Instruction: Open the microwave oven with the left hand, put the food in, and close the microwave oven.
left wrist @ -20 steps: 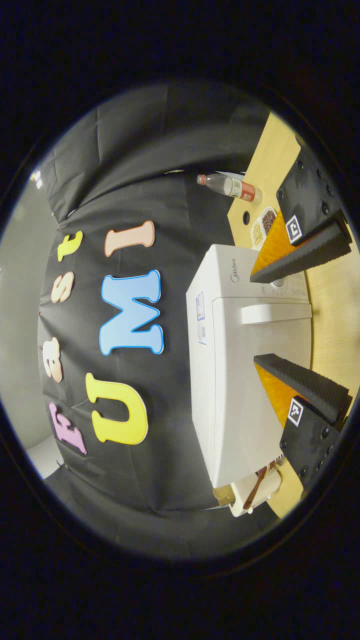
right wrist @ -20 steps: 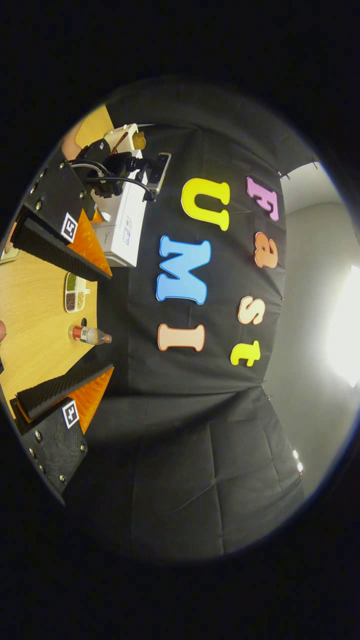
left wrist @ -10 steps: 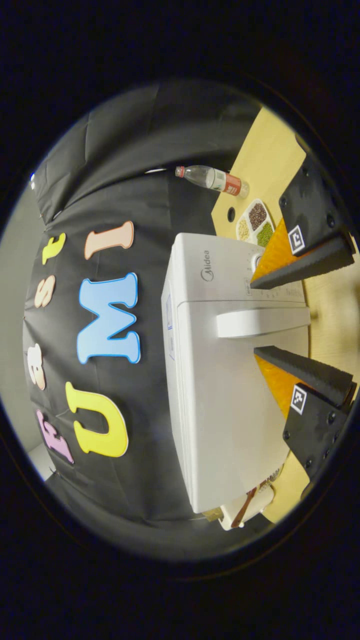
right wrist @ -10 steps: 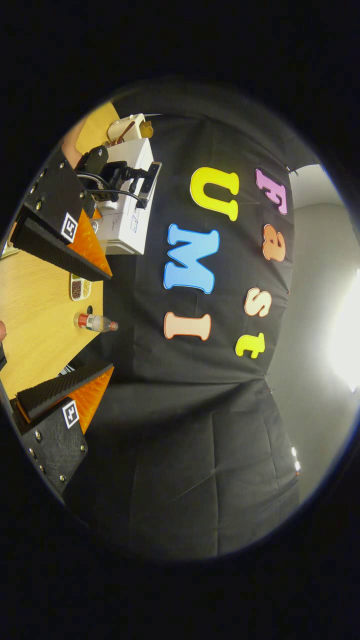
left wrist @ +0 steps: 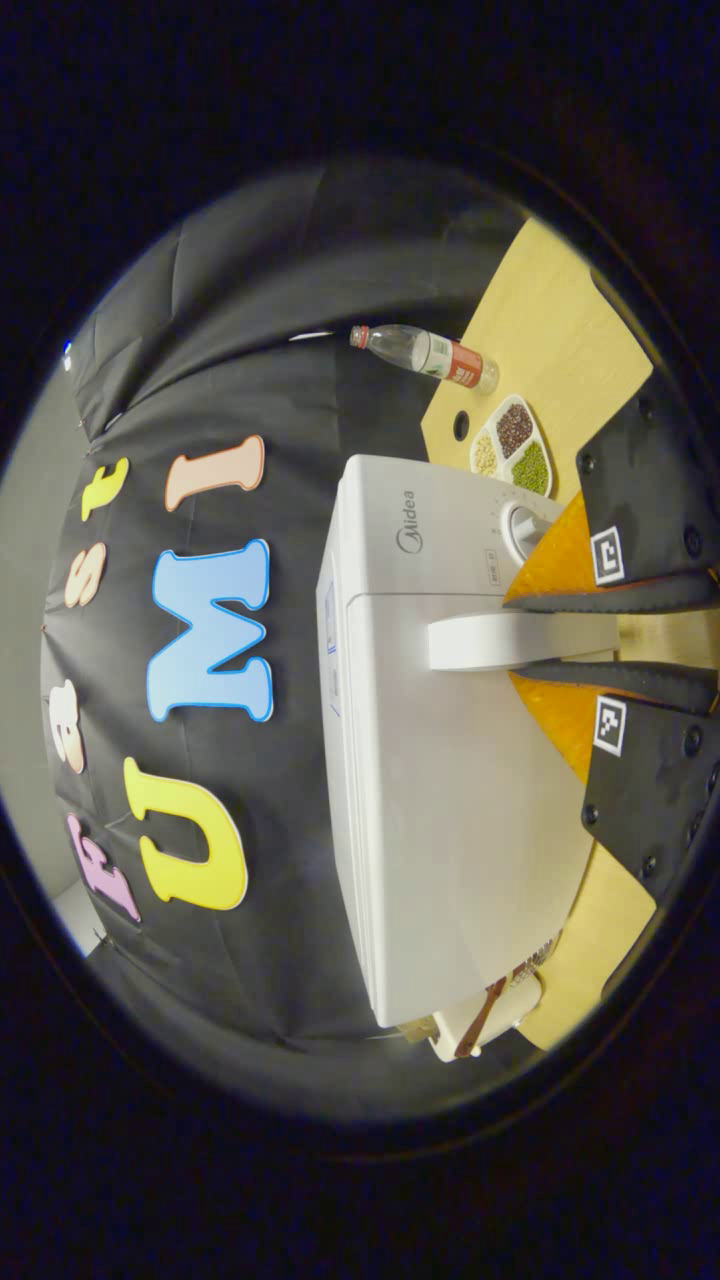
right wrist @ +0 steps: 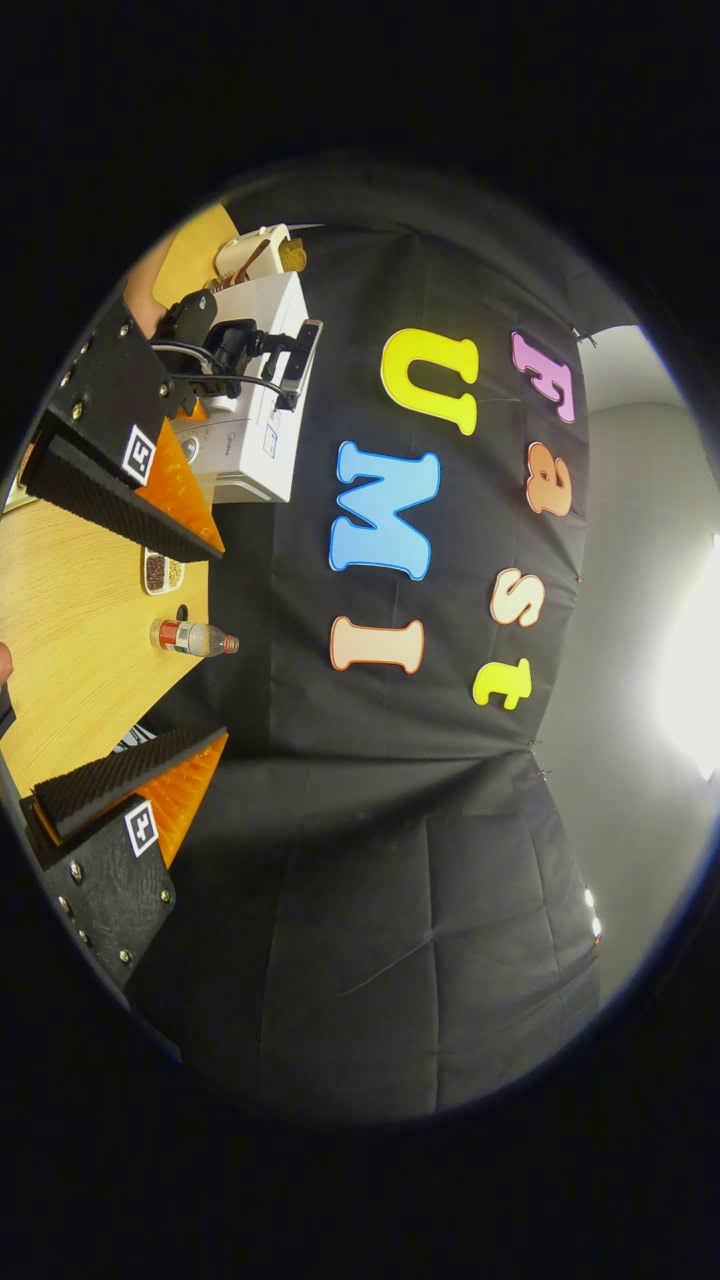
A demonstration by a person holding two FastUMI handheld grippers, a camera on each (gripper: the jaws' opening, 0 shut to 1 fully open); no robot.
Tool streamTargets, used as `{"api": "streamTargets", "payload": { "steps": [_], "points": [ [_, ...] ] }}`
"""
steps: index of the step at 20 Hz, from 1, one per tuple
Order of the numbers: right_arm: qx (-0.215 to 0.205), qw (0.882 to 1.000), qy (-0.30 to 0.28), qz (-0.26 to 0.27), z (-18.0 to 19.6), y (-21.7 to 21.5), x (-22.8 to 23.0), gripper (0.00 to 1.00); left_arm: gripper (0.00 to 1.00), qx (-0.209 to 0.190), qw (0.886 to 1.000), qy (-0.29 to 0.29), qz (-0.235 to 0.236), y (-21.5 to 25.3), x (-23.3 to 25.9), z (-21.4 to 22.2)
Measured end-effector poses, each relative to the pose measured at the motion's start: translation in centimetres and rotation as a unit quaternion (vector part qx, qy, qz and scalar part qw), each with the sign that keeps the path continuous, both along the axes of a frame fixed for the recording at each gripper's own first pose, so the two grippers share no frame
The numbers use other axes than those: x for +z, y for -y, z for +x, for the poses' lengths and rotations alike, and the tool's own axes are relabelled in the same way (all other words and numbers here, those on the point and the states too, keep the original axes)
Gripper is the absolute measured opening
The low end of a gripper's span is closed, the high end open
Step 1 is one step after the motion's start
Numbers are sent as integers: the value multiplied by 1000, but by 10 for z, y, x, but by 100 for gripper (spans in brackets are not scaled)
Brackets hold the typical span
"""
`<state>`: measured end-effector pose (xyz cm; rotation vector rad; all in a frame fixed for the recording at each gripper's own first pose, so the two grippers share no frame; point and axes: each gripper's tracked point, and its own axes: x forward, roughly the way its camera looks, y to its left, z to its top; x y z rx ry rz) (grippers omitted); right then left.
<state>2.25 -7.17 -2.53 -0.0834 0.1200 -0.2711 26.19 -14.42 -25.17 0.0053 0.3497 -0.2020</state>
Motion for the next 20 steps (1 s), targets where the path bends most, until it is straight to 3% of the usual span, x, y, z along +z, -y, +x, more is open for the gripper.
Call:
{"api": "streamTargets", "payload": {
  "steps": [5, 8, 9, 10, 14, 20],
  "points": [
    [14, 1000, 0, -15, -8, 0, 2, 98, 11, 9, 1000, -11, -3, -2, 1, -2],
    [21, 1000, -7, -2, -12, 1, -3, 99, 11, 30, 999, -35, -16, -7, -5, -23],
    [20, 1000, -7, 2, -13, 4, -3, 99, 12, 32, 999, -13, -15, -11, 4, -34],
    [19, 1000, -7, 8, -13, 6, -3, 98, 8, 25, 1000, 12, -6, -13, 12, -39],
    [38, 999, -3, 25, -8, 5, -8, 98, 9, -1, 1000, -1, -4, -24, 8, -65],
    [88, 995, 15, 35, -3, -13, -1, 99, 12, 12, 1000, -18, -8, -49, 14, -105]
  ]
}}
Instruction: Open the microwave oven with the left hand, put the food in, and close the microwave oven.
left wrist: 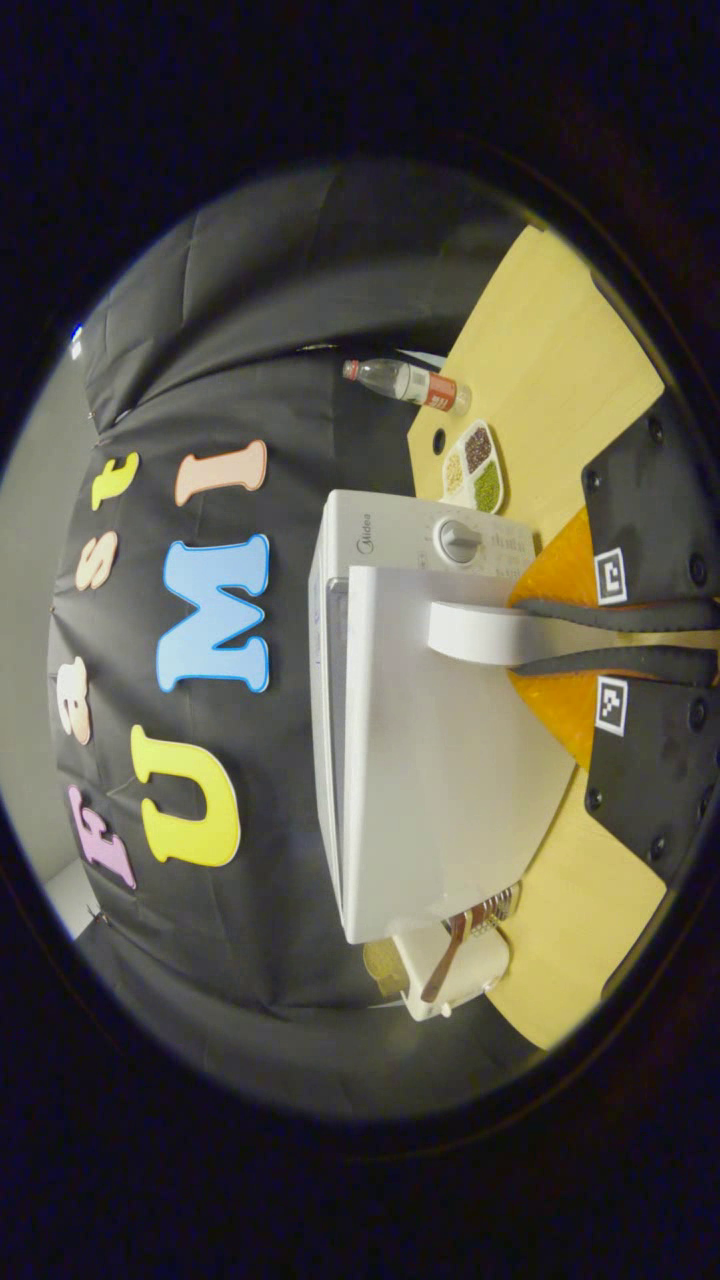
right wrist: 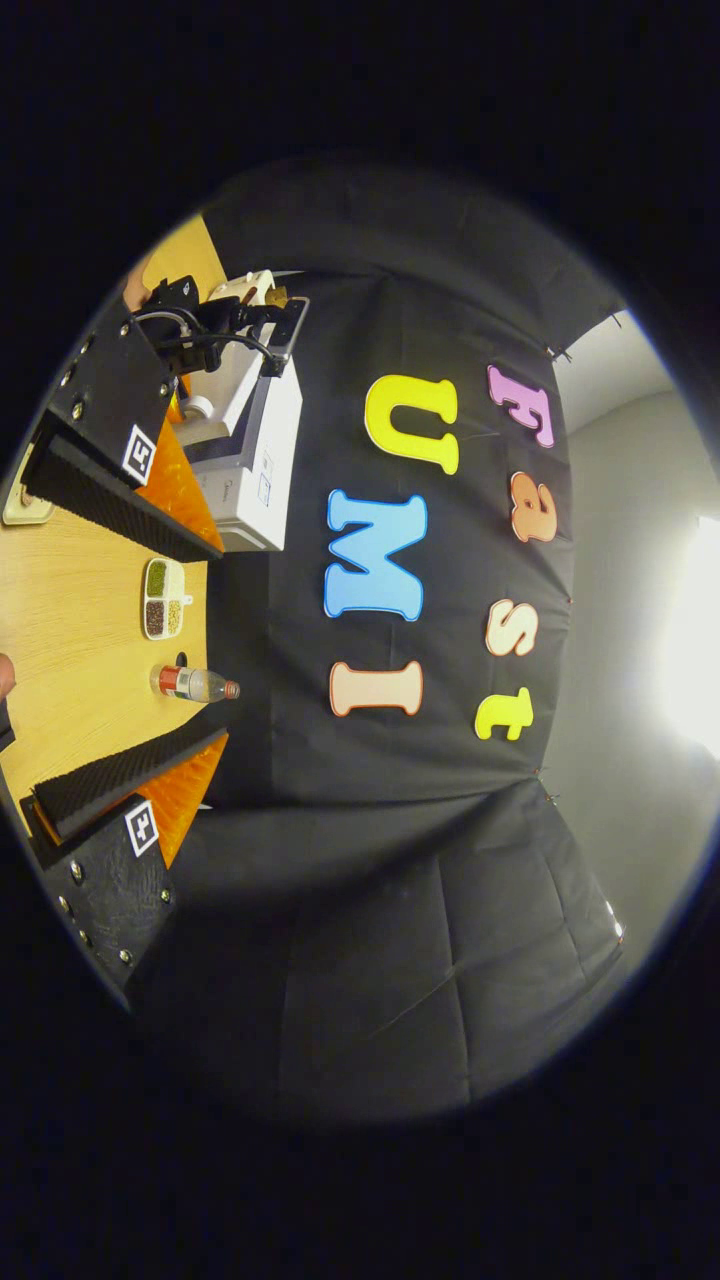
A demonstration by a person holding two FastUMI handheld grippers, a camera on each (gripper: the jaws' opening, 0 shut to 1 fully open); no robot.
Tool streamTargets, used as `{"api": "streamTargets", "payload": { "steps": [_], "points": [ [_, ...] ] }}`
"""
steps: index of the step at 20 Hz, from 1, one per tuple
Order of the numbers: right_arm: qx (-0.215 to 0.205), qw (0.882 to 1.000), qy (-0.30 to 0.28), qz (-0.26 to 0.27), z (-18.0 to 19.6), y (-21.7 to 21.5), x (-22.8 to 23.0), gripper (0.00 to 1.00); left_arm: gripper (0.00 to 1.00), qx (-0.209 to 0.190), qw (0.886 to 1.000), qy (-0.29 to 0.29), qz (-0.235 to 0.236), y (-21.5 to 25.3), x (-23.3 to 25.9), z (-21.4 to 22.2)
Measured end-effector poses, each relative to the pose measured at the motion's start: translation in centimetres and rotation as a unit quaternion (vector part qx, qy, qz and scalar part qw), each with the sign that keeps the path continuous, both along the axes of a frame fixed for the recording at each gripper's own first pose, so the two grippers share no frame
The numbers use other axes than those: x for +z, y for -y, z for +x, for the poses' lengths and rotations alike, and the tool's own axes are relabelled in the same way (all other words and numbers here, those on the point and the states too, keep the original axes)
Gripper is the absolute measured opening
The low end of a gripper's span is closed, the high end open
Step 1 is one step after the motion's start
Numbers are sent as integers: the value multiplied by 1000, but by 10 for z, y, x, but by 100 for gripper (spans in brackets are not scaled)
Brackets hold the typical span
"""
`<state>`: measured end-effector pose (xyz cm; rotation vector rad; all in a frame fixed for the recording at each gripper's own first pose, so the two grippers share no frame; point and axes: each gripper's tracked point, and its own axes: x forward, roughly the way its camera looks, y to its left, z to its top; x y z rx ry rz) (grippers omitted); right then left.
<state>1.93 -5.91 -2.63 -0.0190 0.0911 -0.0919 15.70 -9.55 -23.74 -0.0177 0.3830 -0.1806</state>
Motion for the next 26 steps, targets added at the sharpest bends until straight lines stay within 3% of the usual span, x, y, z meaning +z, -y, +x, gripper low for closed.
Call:
{"api": "streamTargets", "payload": {
  "steps": [11, 16, 26],
  "points": [
    [96, 995, 7, 20, -21, -8, -1, 98, 15, 70, 997, -15, 27, -56, 4, -60],
    [119, 992, 12, 24, -26, -23, 2, 98, 14, 99, 994, -20, 31, -86, 6, -84],
    [130, 991, 7, 29, -34, -106, 4, 98, 14, 70, 997, -26, 22, -140, 8, -114]
  ]
}}
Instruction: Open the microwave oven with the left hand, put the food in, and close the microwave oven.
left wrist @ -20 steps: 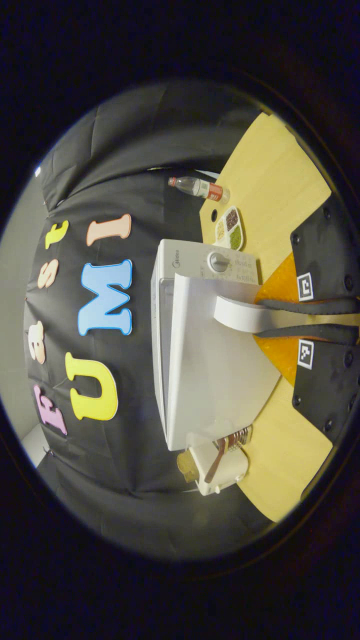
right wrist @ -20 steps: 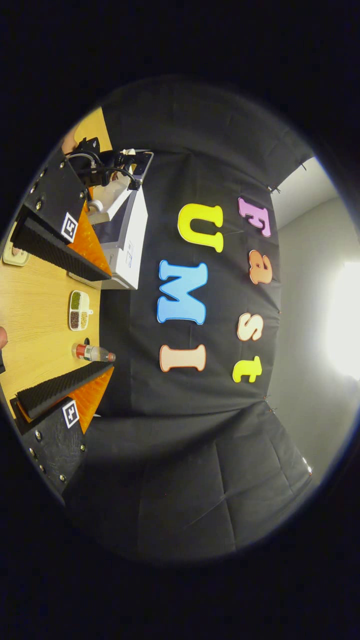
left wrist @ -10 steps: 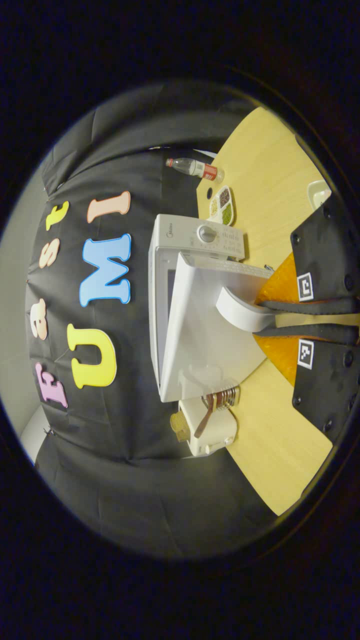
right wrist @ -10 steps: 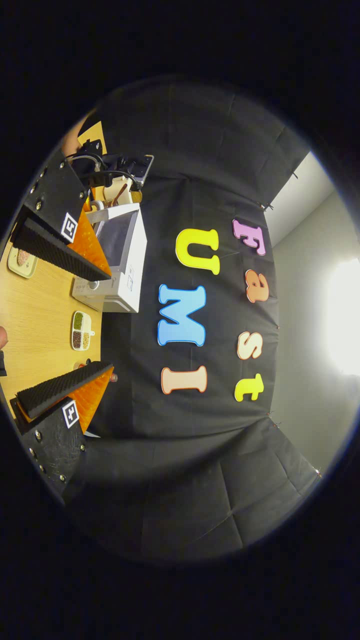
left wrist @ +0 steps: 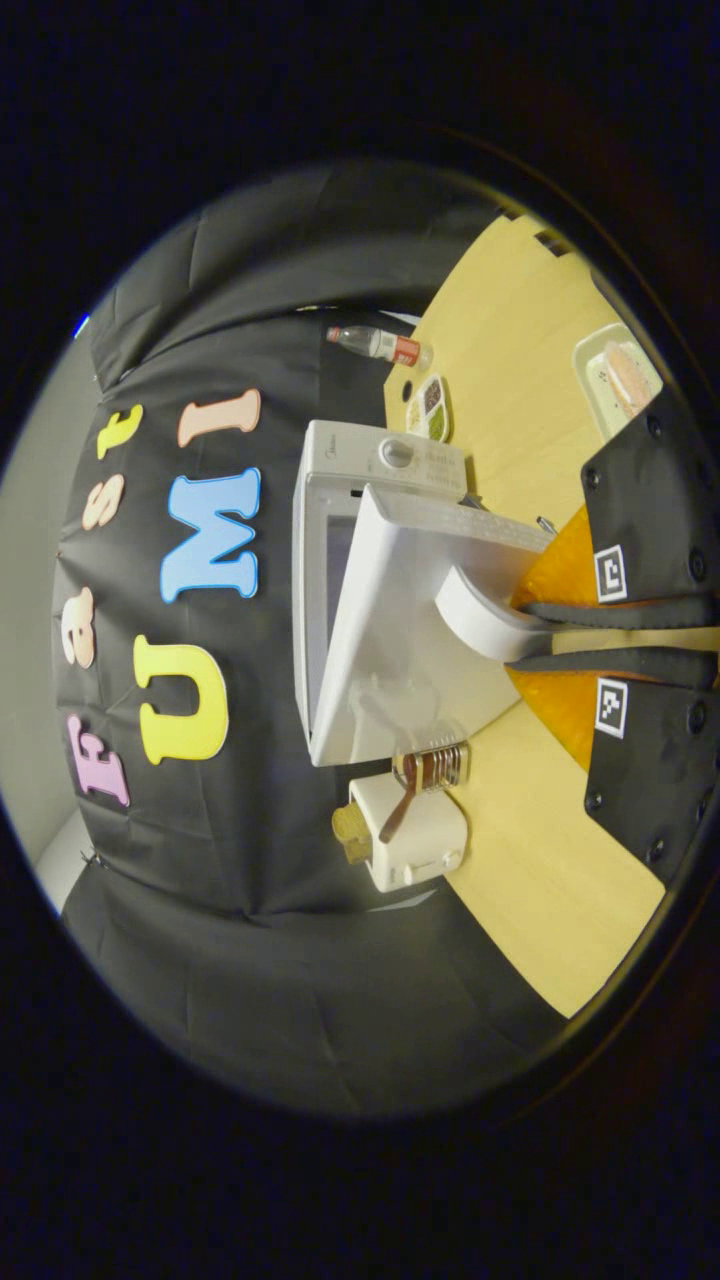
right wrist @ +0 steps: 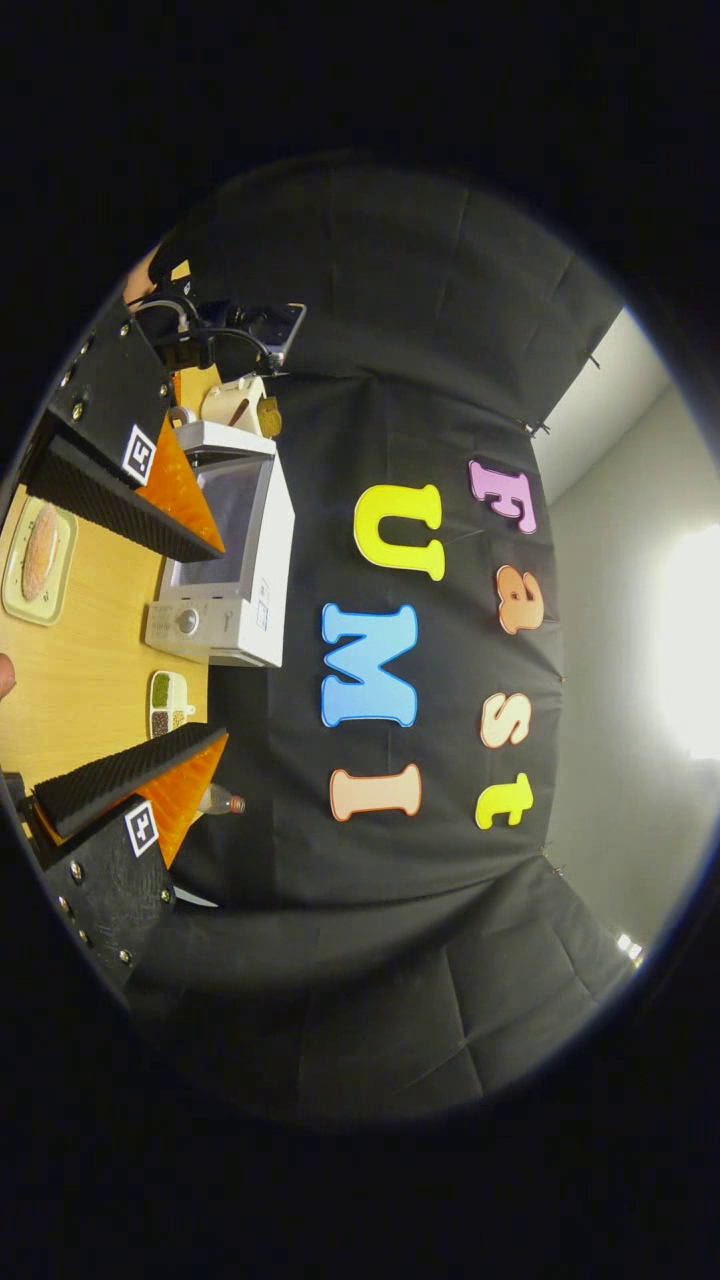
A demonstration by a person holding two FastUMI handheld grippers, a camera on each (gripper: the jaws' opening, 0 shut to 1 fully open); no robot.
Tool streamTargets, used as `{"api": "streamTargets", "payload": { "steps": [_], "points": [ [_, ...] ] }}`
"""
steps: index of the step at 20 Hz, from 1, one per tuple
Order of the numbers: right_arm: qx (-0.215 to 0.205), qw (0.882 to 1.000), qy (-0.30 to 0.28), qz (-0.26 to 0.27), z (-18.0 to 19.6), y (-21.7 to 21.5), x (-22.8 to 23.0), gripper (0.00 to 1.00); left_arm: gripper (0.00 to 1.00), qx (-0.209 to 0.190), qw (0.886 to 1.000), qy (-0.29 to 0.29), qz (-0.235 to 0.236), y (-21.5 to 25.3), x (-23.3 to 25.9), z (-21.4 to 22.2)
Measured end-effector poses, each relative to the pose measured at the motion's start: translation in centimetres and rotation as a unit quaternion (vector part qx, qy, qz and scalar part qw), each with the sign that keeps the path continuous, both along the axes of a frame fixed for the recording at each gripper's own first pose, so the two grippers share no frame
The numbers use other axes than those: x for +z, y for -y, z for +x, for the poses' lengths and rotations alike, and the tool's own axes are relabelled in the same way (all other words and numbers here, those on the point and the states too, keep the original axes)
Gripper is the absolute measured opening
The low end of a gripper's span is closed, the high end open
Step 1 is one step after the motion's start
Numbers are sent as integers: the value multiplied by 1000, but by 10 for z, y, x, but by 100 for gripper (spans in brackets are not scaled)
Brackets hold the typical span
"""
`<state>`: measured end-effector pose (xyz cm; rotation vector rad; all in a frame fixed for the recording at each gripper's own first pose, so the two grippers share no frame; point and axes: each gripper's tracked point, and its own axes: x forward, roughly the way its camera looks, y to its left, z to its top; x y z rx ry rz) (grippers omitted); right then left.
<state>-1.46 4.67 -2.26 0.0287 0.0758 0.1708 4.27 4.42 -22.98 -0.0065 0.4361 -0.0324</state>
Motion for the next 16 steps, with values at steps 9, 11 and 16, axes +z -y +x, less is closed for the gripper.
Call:
{"api": "streamTargets", "payload": {
  "steps": [9, 11, 16],
  "points": [
    [2, 1000, -1, -5, -8, -66, 2, 98, 13, -22, 1000, 0, -5, -50, 0, -19],
    [2, 1000, -3, -3, -9, -76, 0, 98, 14, -20, 1000, -1, -4, -65, -1, -24],
    [0, 1000, -1, -2, -11, -99, 1, 98, 13, -5, 1000, -2, -3, -107, -4, -31]
  ]
}}
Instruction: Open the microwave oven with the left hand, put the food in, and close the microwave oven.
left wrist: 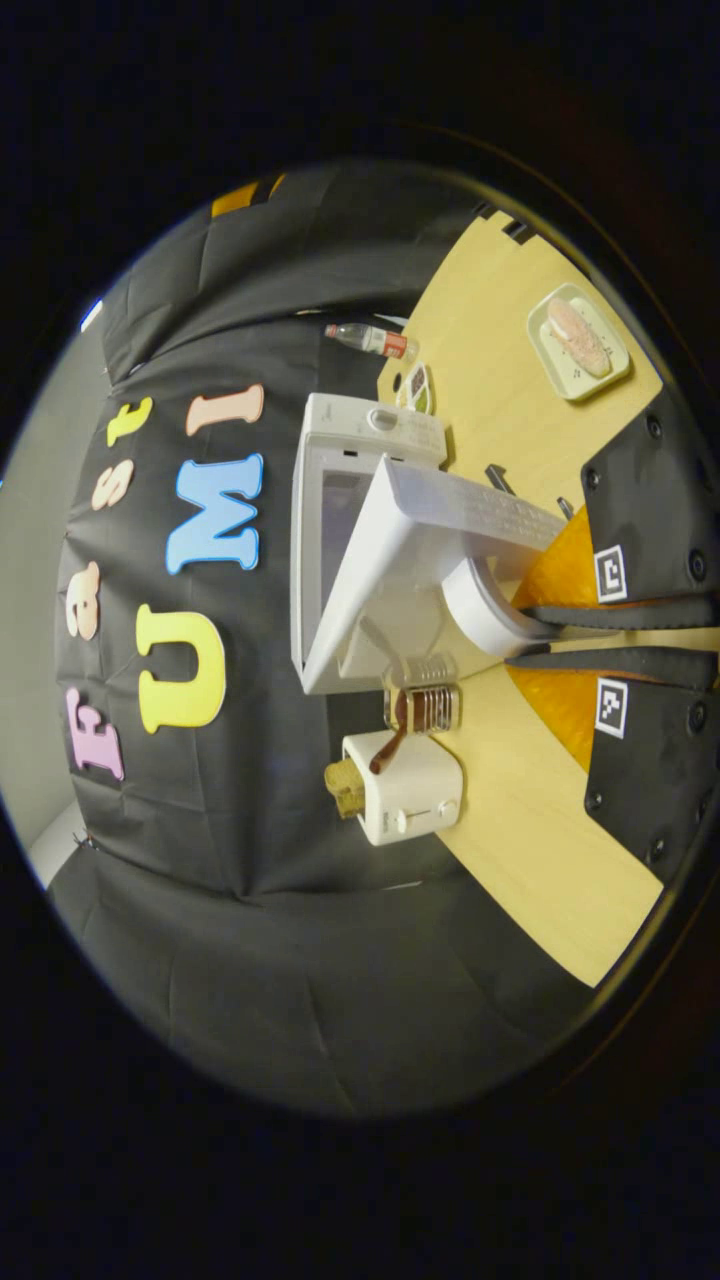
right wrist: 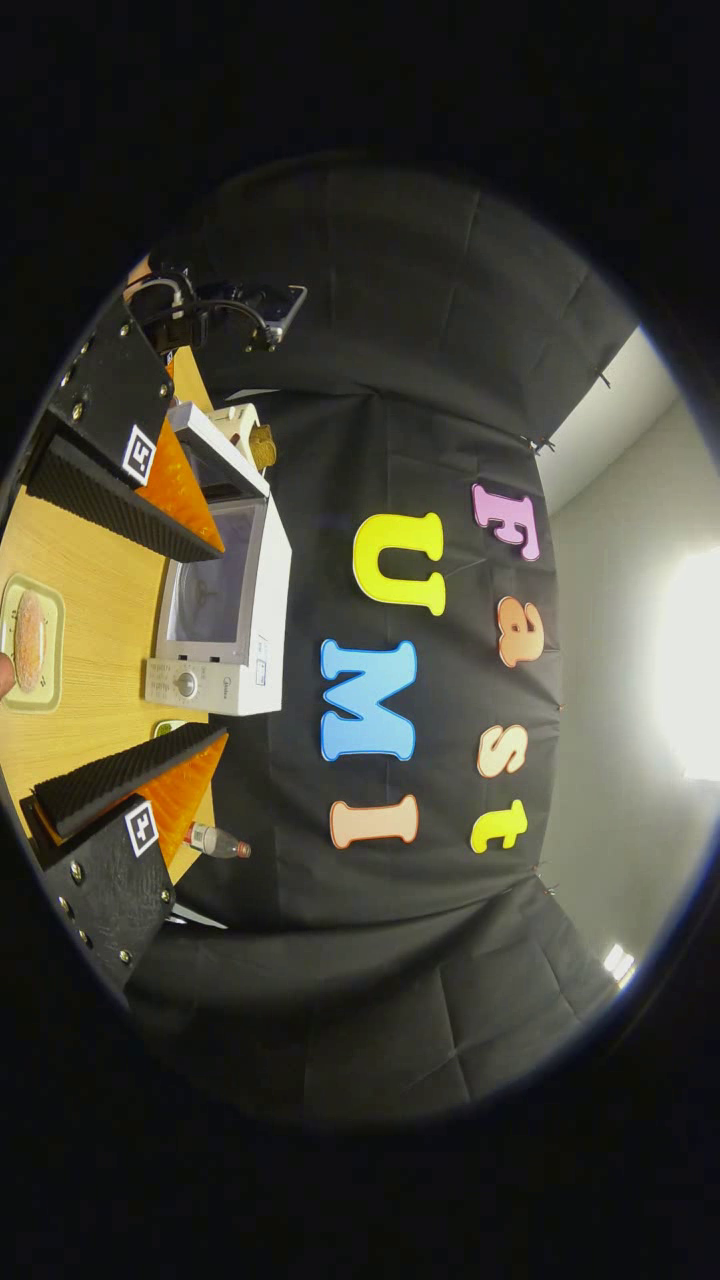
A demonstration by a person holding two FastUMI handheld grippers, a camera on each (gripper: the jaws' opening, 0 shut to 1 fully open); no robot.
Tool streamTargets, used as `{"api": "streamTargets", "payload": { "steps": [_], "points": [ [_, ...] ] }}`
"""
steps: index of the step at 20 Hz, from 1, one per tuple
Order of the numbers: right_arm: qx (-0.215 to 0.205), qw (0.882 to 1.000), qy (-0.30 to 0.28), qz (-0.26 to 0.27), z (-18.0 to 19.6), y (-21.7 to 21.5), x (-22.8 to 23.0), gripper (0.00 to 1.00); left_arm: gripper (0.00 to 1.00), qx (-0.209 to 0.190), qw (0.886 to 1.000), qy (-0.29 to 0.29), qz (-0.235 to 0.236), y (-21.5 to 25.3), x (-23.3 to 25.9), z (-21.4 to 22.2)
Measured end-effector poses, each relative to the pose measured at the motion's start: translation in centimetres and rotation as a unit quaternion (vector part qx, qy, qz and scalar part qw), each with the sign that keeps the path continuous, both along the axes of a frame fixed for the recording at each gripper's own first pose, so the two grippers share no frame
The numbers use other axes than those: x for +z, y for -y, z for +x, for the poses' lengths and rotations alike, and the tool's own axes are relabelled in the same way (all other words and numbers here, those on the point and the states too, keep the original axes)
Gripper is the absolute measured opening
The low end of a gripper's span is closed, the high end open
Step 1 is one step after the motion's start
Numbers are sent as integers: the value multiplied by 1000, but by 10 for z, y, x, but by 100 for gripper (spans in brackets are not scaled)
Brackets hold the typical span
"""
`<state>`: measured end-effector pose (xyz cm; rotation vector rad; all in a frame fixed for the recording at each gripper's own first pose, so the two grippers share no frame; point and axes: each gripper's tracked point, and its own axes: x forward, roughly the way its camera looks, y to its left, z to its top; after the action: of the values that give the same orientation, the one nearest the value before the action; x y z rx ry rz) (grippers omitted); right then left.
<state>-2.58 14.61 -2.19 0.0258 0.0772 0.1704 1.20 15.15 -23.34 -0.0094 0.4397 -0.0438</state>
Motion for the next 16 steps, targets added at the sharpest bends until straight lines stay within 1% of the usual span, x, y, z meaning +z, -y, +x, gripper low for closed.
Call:
{"api": "streamTargets", "payload": {
  "steps": [4, 10, 13, 15, 16],
  "points": [
    [0, 1000, 1, -5, -2, -16, -1, 98, 13, 7, 1000, 0, -3, -27, 0, -3],
    [2, 1000, 4, -9, -2, -29, 4, 98, 15, -3, 1000, 0, -10, -38, -2, -4],
    [12, 1000, 12, -15, -2, -40, 10, 98, 16, 2, 1000, -2, -21, -44, -5, -4],
    [23, 1000, 15, -13, 0, -40, 12, 98, 19, 16, 1000, -4, -25, -47, 1, -13],
    [33, 999, 11, -11, 1, -41, 9, 98, 25, 24, 999, 5, -21, -48, 7, -17]
  ]
}}
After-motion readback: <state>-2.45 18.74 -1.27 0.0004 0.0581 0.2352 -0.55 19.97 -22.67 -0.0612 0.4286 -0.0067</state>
